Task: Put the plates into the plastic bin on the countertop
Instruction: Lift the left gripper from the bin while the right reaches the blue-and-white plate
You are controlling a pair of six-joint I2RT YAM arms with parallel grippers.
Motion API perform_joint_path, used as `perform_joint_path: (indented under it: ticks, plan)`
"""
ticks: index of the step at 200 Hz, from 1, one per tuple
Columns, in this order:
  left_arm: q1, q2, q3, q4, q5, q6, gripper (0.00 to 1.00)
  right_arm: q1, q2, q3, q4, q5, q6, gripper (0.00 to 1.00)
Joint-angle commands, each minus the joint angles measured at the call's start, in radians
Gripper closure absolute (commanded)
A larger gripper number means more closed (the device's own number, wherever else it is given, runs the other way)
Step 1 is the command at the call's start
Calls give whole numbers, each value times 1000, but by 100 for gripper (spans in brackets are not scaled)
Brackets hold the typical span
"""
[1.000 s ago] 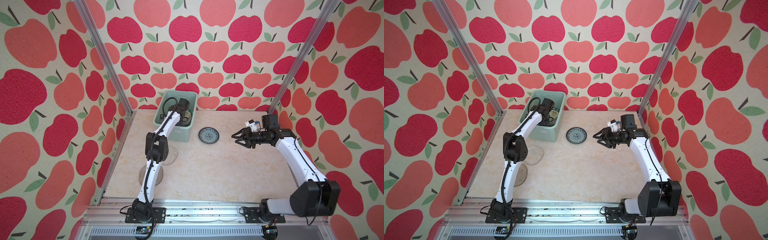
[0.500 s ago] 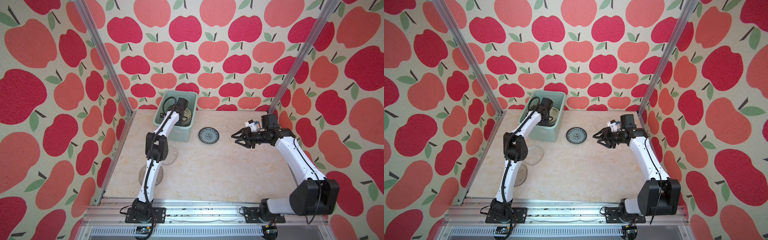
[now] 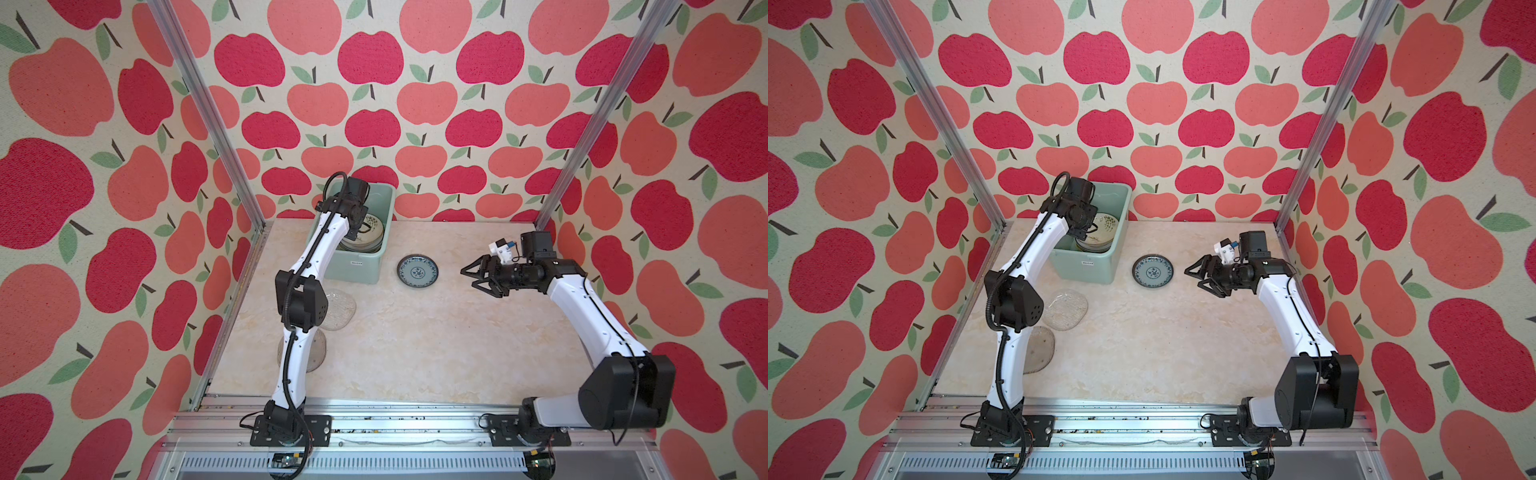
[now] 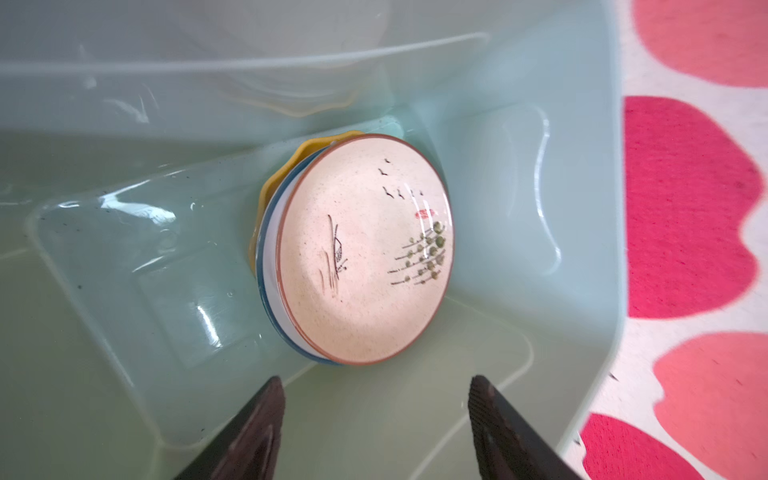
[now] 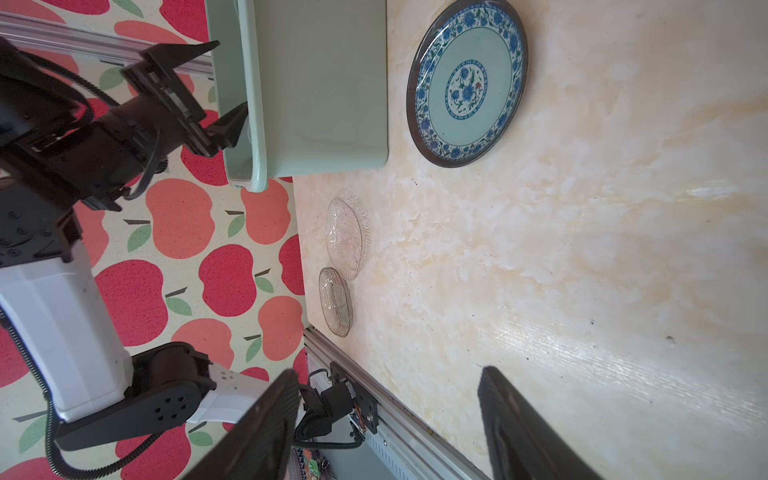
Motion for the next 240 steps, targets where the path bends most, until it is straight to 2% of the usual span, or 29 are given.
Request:
perform_joint_path:
  ticks: [1, 22, 45, 68, 83, 103, 129, 176, 209, 240]
  plan:
    - [-9, -130, -37, -131, 25, 144, 27, -4, 26, -42, 102, 12, -52, 29]
    - [-16, -225, -58, -199, 9, 258, 27, -3, 33, -111, 234, 23, -39, 30]
    - [-29, -329, -104, -190, 23, 484, 26, -2, 57, -182, 380, 38, -1, 32]
    - [-33, -458, -237, -121, 118, 664, 24, 6, 105, -229, 522, 37, 52, 32]
    - [-32, -567, -362, -74, 129, 712, 19, 13, 146, -257, 612, 40, 98, 32]
    - [-11, -741, -574, 83, 179, 755, 12, 21, 217, -283, 725, 45, 170, 32]
    - [39, -892, -767, 268, 332, 823, 13, 44, 353, -248, 788, 36, 206, 33]
    - [44, -899, -802, 283, 494, 965, 15, 86, 551, -118, 782, 63, 192, 34]
    - [44, -870, -799, 301, 528, 986, 16, 120, 647, -40, 793, 81, 208, 37]
    - [44, -851, -784, 307, 548, 1003, 17, 138, 719, -7, 865, 103, 275, 39]
